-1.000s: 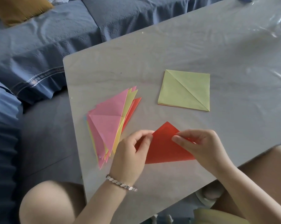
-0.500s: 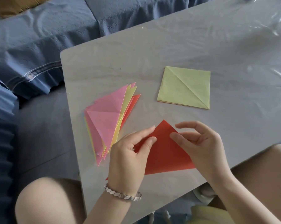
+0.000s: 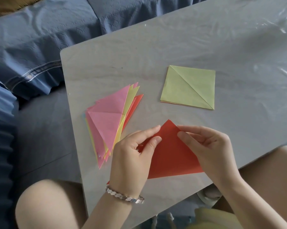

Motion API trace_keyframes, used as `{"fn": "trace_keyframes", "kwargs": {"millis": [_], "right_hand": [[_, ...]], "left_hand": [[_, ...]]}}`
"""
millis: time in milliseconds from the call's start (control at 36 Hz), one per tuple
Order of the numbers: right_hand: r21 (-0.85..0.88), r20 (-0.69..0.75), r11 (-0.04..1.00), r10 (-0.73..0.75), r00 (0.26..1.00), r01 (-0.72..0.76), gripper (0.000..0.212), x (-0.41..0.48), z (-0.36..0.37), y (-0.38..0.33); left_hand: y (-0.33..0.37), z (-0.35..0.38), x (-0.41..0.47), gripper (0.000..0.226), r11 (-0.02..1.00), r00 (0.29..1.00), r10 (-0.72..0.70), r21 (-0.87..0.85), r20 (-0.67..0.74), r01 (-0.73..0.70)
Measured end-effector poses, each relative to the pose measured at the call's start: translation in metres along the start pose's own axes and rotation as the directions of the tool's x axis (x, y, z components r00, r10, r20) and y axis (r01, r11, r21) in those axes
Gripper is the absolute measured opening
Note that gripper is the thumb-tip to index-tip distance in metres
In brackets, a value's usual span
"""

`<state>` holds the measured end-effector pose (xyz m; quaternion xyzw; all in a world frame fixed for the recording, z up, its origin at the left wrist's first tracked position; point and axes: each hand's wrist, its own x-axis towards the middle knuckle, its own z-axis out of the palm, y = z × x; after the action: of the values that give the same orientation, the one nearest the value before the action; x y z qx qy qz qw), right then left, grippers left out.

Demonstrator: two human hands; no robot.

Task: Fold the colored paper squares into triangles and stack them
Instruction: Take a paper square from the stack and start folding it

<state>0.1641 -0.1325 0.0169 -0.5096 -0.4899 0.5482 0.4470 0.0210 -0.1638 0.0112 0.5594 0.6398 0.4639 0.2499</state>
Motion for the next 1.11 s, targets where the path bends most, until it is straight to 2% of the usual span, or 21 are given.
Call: {"fn": "trace_keyframes", "kwargs": {"millis": [250, 500, 694, 833, 1000, 1111], "right_hand": [[-0.002, 0.009, 1.000, 0.026, 1.000, -0.026, 0.017, 0.001, -0.002, 0.000], [-0.028, 0.005, 0.999, -0.029, 1.000, 0.029, 0.026, 0.003, -0.002, 0.002], [-0.044, 0.017, 0.999, -0.014, 1.000, 0.015, 0.019, 0.003, -0.004, 0.006], [-0.084, 0.021, 0.996, -0.017, 1.000, 0.019, 0.019, 0.005, -0.005, 0.007], [-0.169, 0.055, 0.986, -0.002, 0.998, 0.011, 0.022, 0.009, -0.008, 0.014], [-0.328, 0.128, 0.944, 0.005, 0.992, 0.038, 0.021, 0.018, -0.013, 0.022]], "left_hand": [[0.001, 0.000, -0.001, 0.035, 1.000, 1.000, -0.012, 0.001, 0.003, 0.012], [0.001, 0.000, -0.001, 0.033, 0.999, 0.999, -0.036, -0.003, 0.017, 0.036], [0.001, 0.002, -0.004, 0.039, 0.994, 0.994, -0.102, -0.037, 0.024, 0.103], [-0.001, 0.003, -0.004, 0.033, 0.993, 0.992, -0.113, -0.013, 0.053, 0.114], [-0.008, 0.006, -0.006, 0.028, 0.995, 0.995, -0.088, 0.058, 0.050, 0.085], [-0.016, 0.011, -0.006, 0.025, 0.981, 0.981, -0.179, 0.095, 0.078, 0.171]]}}
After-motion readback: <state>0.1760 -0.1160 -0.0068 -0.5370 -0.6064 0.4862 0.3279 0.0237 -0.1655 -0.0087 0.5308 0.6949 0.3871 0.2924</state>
